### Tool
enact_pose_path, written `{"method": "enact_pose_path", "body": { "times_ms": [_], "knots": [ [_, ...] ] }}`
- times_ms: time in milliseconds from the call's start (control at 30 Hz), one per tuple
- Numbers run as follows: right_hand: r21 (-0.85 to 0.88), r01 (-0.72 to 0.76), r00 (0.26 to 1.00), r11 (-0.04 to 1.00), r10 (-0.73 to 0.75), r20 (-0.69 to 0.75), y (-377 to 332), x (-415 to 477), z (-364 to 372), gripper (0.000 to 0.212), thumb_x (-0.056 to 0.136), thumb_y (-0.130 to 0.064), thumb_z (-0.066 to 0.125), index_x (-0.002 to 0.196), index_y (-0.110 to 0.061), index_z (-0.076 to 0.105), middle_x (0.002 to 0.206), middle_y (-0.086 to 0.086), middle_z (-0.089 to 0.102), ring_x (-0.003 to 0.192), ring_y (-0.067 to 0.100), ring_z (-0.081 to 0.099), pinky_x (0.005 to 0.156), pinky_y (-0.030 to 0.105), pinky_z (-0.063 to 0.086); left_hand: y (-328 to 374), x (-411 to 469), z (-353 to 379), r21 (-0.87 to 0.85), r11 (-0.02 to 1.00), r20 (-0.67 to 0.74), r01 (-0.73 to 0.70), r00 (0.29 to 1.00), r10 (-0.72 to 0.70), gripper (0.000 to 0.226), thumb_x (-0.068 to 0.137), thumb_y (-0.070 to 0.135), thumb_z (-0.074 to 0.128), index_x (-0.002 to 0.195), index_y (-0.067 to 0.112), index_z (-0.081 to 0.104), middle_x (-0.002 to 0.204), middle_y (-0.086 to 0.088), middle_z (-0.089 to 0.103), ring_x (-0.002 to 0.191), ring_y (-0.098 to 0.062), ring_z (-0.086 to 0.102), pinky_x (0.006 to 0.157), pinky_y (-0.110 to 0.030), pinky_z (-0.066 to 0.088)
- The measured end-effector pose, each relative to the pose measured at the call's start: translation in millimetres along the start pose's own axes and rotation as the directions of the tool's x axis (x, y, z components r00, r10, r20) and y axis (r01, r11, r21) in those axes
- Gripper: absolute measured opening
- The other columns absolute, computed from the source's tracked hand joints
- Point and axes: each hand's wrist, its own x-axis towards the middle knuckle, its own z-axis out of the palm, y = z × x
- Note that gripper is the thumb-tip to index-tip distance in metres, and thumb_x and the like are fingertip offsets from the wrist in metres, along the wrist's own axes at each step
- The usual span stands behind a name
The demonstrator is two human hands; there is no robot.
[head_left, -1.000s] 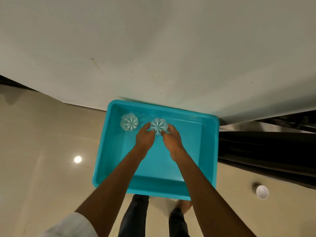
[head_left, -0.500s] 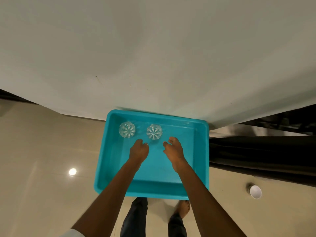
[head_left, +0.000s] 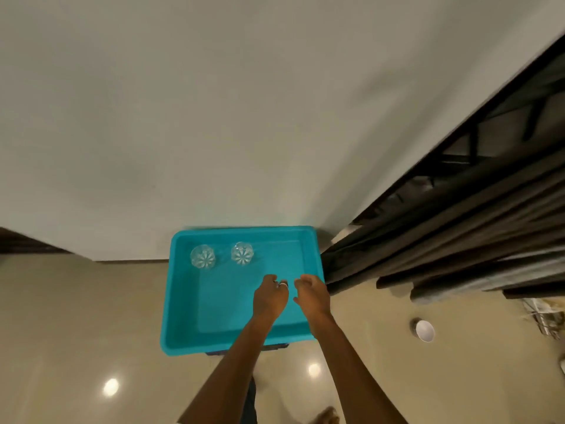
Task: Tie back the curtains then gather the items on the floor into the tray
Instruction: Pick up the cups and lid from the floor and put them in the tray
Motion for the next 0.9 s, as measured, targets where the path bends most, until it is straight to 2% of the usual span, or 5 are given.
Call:
{"method": "enact_pose_path", "body": {
  "times_ms": [133,267,500,667,900],
  "knots": [
    [0.113,0.017,0.998,0.993,-0.009,-0.068,15.0,-32.6,-62.0,0.011,0.096,-0.025,0.058,0.104,-0.023,0.066,0.096,-0.004,0.067,0.091,0.017,0.066,0.09,0.044,0.059,22.6,-51.5,45.4,0.047,0.994,0.001,-0.1,0.995,0.1,0.043,0.103,0.028,0.05,0.142,0.012,0.05,0.146,-0.01,0.055,0.135,-0.03,0.05,0.108,-0.032,0.036],
    [0.26,0.048,0.992,0.965,-0.015,-0.127,44.1,-61.5,-130.6,0.013,0.092,-0.023,0.061,0.096,-0.022,0.073,0.097,0.003,0.073,0.088,0.019,0.069,0.086,0.044,0.061,35.4,-110.1,107.2,0.076,0.976,0.008,-0.204,0.979,0.204,0.037,0.102,0.028,0.051,0.135,0.011,0.057,0.14,-0.012,0.06,0.13,-0.032,0.053,0.103,-0.031,0.038],
    [0.455,0.064,0.98,0.888,0.031,-0.197,129.4,-108.8,-249.1,0.013,0.094,-0.022,0.061,0.095,-0.019,0.073,0.093,0.002,0.073,0.082,0.019,0.069,0.087,0.048,0.06,27.6,-198.0,231.2,0.102,0.943,0.036,-0.317,0.948,0.315,0.026,0.1,0.016,0.05,0.117,0.007,0.068,0.112,-0.009,0.069,0.096,-0.022,0.06,0.079,-0.03,0.042],
    [0.543,0.028,0.966,0.839,0.118,-0.232,193.4,-133.6,-313.7,0.014,0.092,-0.027,0.059,0.089,-0.024,0.072,0.093,0.002,0.073,0.087,0.022,0.07,0.089,0.047,0.06,18.2,-233.2,310.4,0.111,0.942,0.107,-0.317,0.946,0.306,0.028,0.093,0.028,0.05,0.113,0.018,0.068,0.114,-0.008,0.071,0.102,-0.032,0.066,0.094,-0.042,0.054],
    [0.637,0.05,0.939,0.769,0.181,-0.292,228.4,-137.6,-378.3,0.013,0.095,-0.03,0.06,0.089,-0.023,0.069,0.097,0.002,0.072,0.089,0.018,0.066,0.093,0.044,0.057,26.2,-279.4,370.6,0.115,0.935,0.187,-0.335,0.932,0.311,0.034,0.101,0.031,0.051,0.13,0.017,0.06,0.131,-0.005,0.064,0.12,-0.03,0.06,0.104,-0.043,0.048]
  ]
}}
